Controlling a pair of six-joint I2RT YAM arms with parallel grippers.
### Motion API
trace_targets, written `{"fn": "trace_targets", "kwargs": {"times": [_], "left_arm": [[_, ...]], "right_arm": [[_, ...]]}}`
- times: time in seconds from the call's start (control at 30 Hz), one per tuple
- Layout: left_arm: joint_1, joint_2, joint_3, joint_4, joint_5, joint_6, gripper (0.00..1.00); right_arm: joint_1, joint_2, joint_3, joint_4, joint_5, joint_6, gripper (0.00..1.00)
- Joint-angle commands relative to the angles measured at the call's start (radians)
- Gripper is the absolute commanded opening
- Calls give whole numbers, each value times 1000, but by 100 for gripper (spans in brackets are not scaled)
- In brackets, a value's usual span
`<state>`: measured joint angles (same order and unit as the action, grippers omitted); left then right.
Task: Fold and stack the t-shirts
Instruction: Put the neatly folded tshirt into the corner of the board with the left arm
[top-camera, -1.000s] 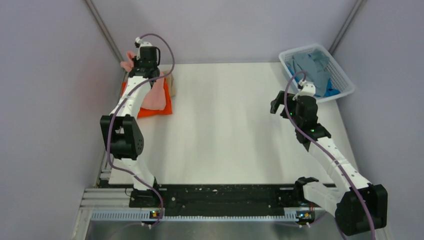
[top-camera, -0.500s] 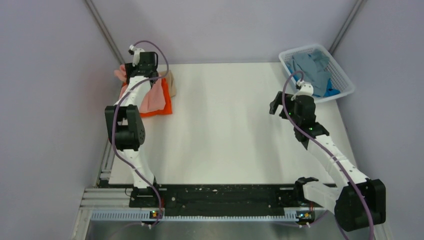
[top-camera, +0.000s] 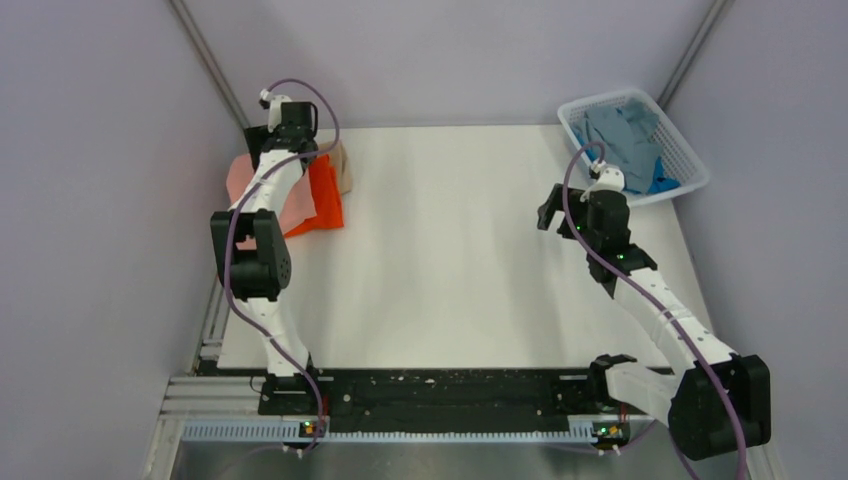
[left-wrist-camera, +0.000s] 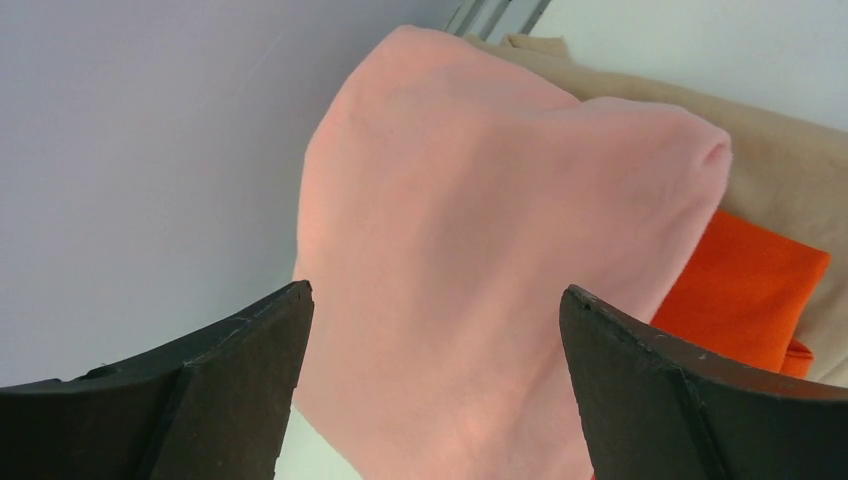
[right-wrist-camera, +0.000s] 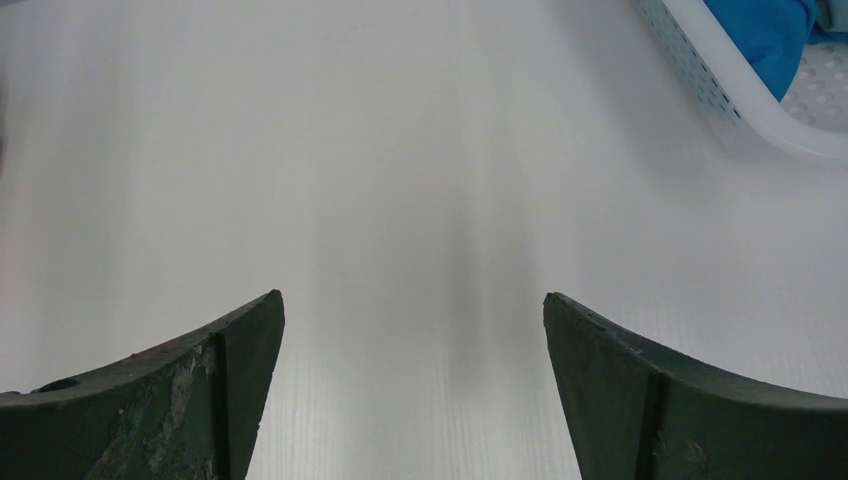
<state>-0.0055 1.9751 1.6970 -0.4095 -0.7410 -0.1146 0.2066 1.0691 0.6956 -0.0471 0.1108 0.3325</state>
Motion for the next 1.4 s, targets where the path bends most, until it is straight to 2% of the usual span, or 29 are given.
{"fn": "trace_targets", "kwargs": {"times": [0.0,0.17,0.33,0.43,0.53,0.7,1.1,1.23,1.37], "left_arm": [[-1,-32,34,-12,65,-53,98],[-1,-164,-34,-5,233,-116,99],[-4,-378,-215,191,443,-134,99],[-4,-452,-292,294,472,-140,99],[-4,-431,-278,256,431,-110,99],[-4,-310,-225,178,352,-69,99],[-4,-179,-180,108,355,-13,99],[-4,-146,-165,35,318,7,94],[-4,-135,-181,9,294,16,93]], "right_arm": [[0,-8,47,11,-5,-11,99],[-1,-4,47,13,-12,-9,99],[-1,3,47,14,-22,-7,99],[0,-4,44,13,-19,-6,99],[0,-7,38,18,-18,-6,99],[-1,-3,41,20,-20,-6,99],[0,7,41,19,-15,-7,99],[0,6,41,18,-13,-7,99],[-1,6,41,16,-18,-7,99]]}}
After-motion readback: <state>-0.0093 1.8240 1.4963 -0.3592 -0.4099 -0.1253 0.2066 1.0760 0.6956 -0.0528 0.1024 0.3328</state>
